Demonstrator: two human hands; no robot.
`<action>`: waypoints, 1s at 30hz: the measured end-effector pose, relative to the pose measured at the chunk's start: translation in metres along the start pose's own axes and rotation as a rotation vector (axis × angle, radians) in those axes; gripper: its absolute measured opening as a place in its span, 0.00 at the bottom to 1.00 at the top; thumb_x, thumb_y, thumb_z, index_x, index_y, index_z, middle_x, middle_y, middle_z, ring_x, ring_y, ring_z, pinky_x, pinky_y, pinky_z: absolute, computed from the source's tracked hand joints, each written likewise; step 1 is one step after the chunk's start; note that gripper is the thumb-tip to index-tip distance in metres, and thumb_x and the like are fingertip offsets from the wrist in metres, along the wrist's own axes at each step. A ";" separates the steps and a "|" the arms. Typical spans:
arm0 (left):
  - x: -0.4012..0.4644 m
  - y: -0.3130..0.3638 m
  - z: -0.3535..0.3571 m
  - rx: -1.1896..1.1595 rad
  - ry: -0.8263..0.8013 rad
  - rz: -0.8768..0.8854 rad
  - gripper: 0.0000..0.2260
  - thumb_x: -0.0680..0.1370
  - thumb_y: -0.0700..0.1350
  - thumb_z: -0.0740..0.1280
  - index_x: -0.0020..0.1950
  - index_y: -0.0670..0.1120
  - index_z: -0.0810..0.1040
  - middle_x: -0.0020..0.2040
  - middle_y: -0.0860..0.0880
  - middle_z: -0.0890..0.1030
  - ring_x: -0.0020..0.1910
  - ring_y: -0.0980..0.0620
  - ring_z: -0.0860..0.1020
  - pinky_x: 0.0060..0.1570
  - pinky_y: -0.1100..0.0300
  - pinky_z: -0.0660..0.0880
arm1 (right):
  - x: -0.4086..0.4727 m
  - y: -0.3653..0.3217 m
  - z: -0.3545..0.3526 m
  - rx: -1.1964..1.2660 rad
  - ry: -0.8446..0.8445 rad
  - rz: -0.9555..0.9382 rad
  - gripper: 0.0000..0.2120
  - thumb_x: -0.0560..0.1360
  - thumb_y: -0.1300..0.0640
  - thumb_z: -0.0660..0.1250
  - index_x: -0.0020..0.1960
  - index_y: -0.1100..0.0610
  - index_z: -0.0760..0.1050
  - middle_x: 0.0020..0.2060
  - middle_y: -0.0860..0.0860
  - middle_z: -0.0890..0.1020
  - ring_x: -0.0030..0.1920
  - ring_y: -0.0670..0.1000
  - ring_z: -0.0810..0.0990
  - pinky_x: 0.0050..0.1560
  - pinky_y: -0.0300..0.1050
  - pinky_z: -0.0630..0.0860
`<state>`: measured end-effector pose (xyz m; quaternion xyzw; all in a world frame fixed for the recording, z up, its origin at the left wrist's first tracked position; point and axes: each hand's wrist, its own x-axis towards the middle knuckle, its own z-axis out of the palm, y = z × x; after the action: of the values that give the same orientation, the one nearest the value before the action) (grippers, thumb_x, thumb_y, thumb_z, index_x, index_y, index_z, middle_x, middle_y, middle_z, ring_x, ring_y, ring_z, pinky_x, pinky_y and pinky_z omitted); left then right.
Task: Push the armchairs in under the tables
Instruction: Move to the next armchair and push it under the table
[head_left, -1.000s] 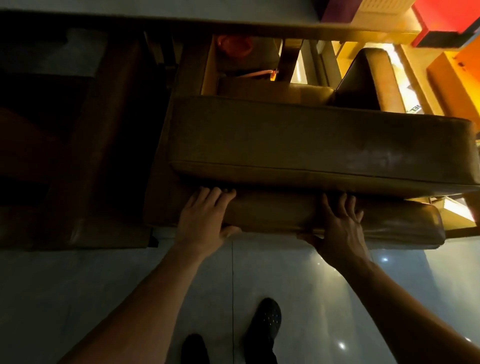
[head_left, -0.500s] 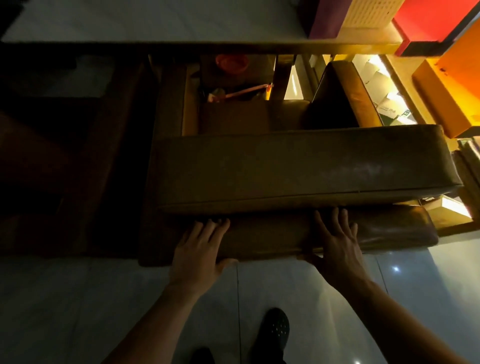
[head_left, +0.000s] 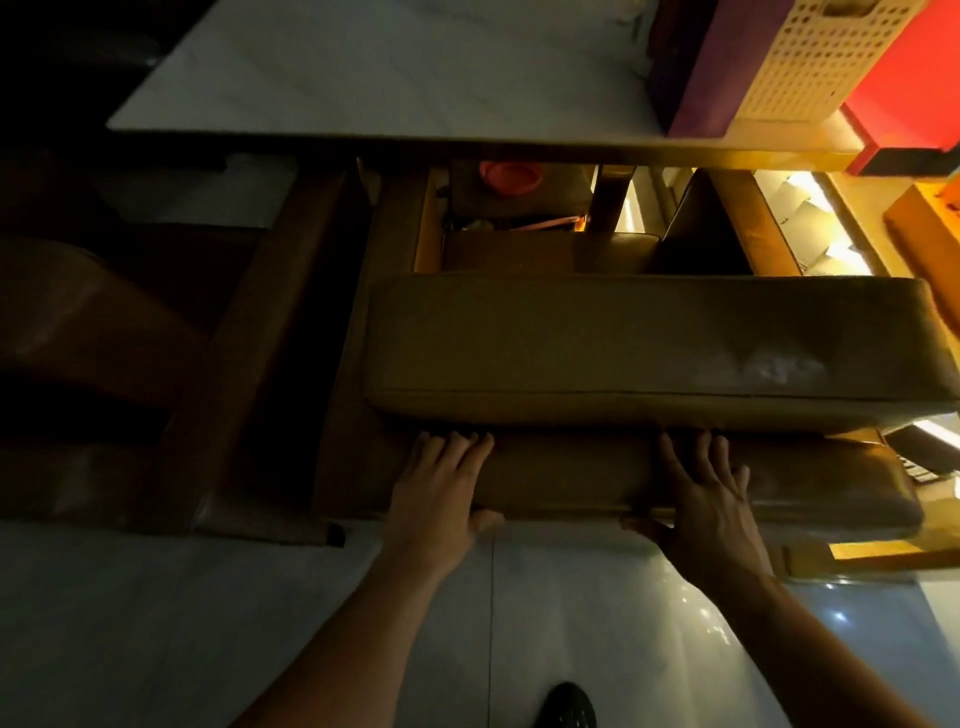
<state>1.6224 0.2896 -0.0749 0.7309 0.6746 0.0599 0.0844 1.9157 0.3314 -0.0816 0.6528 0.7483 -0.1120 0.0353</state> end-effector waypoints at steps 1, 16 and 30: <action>0.003 0.000 -0.001 -0.002 -0.003 -0.010 0.38 0.72 0.64 0.69 0.77 0.53 0.60 0.69 0.53 0.69 0.66 0.48 0.63 0.72 0.49 0.62 | 0.003 -0.002 -0.002 -0.011 -0.008 0.004 0.52 0.70 0.32 0.69 0.82 0.52 0.47 0.79 0.64 0.49 0.79 0.67 0.44 0.75 0.69 0.50; -0.021 -0.004 0.004 -0.058 0.033 -0.053 0.38 0.68 0.63 0.74 0.74 0.53 0.66 0.64 0.53 0.73 0.63 0.50 0.64 0.69 0.50 0.66 | -0.023 -0.012 0.004 -0.013 -0.045 0.031 0.51 0.71 0.32 0.68 0.82 0.52 0.46 0.80 0.63 0.47 0.79 0.65 0.41 0.77 0.68 0.48; -0.015 -0.009 0.004 -0.036 -0.001 -0.024 0.39 0.70 0.62 0.73 0.76 0.54 0.62 0.66 0.54 0.69 0.64 0.48 0.63 0.69 0.50 0.66 | -0.016 -0.021 -0.007 -0.069 -0.098 0.047 0.52 0.72 0.31 0.65 0.82 0.51 0.40 0.79 0.63 0.43 0.79 0.67 0.39 0.77 0.68 0.48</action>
<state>1.6133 0.2752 -0.0802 0.7210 0.6822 0.0706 0.0988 1.8976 0.3146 -0.0693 0.6623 0.7337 -0.1173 0.0968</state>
